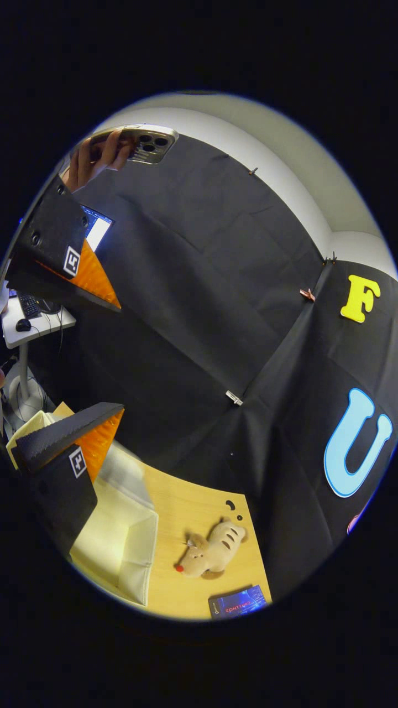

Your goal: Open the storage box then place both shoes into the box .Put the left shoe in first, then the right shoe, with the right side of both shoes facing outward in a uniform manner.

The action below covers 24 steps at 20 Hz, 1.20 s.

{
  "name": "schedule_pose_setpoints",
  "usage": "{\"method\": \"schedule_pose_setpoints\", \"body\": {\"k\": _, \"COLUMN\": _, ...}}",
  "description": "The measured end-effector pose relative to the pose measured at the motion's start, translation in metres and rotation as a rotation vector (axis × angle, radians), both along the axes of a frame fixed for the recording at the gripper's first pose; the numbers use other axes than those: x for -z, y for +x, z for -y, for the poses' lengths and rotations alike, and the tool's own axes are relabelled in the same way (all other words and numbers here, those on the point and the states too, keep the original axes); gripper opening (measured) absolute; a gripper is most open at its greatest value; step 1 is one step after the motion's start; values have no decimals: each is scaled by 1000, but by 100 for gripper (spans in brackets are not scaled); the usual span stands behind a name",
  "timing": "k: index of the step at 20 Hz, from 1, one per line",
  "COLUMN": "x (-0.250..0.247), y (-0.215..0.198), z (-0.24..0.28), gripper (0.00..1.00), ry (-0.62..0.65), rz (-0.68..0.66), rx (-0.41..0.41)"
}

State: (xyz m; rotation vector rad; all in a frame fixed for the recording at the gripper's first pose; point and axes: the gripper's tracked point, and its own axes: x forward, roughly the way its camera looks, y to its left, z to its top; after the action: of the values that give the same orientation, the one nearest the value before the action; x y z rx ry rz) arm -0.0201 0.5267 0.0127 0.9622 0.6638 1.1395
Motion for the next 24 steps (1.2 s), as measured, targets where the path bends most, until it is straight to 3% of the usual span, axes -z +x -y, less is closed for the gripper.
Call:
{"method": "schedule_pose_setpoints", "body": {"k": 6, "x": 19, "y": 10, "z": 31, "gripper": 96, "ry": -107, "rz": 79, "rx": 66}}
{"method": "schedule_pose_setpoints", "body": {"k": 12, "x": 51, "y": 21, "z": 96, "gripper": 96, "ry": -246, "rz": 139, "rx": 164}}
{"method": "schedule_pose_setpoints", "body": {"k": 24, "x": 123, "y": 27, "z": 265, "gripper": 97, "ry": -465, "rz": 46, "rx": 391}}
